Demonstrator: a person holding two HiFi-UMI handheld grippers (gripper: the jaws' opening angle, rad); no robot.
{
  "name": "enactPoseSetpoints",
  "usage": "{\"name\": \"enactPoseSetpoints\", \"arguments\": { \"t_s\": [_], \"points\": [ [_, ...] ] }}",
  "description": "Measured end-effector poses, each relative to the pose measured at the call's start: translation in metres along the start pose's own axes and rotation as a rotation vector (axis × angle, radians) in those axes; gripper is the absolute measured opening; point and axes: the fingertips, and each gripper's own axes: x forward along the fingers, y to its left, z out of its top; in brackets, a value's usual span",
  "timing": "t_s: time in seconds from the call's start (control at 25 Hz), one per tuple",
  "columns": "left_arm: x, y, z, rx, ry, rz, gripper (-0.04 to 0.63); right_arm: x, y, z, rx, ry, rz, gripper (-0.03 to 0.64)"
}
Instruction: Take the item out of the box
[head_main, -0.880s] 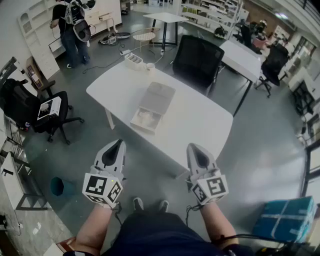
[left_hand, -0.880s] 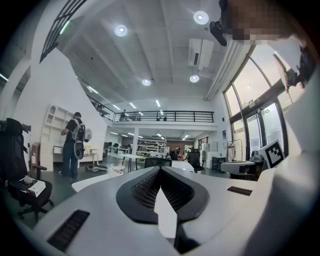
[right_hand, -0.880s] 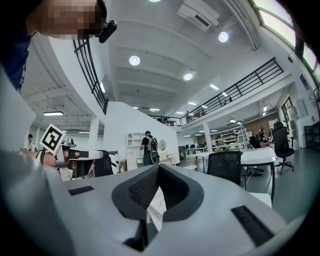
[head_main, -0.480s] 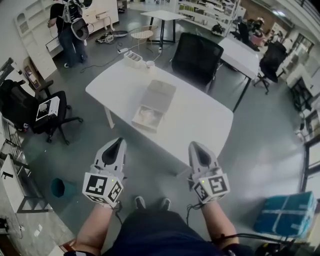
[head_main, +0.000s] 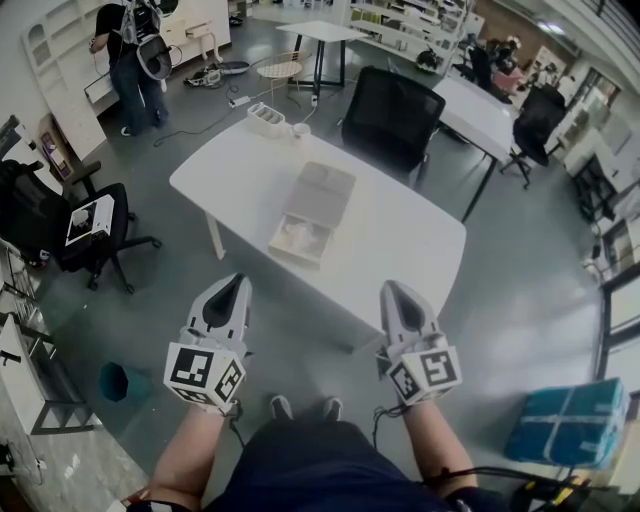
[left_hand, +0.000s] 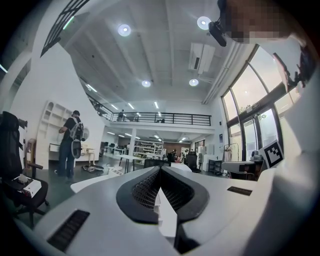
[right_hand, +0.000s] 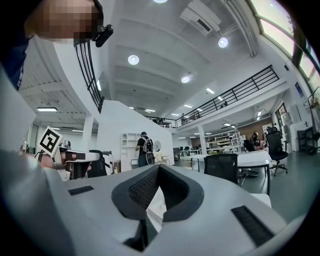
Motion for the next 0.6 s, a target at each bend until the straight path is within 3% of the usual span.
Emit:
{"name": "enactPoseSetpoints", "arguments": {
  "t_s": [0.6],
  "points": [
    [-0.006,0.044,-0.016,-0.018,0.025,-0.060,0.031,0.020,0.034,-0.010,-0.018,0.029,-0.066,0.008]
  ]
}}
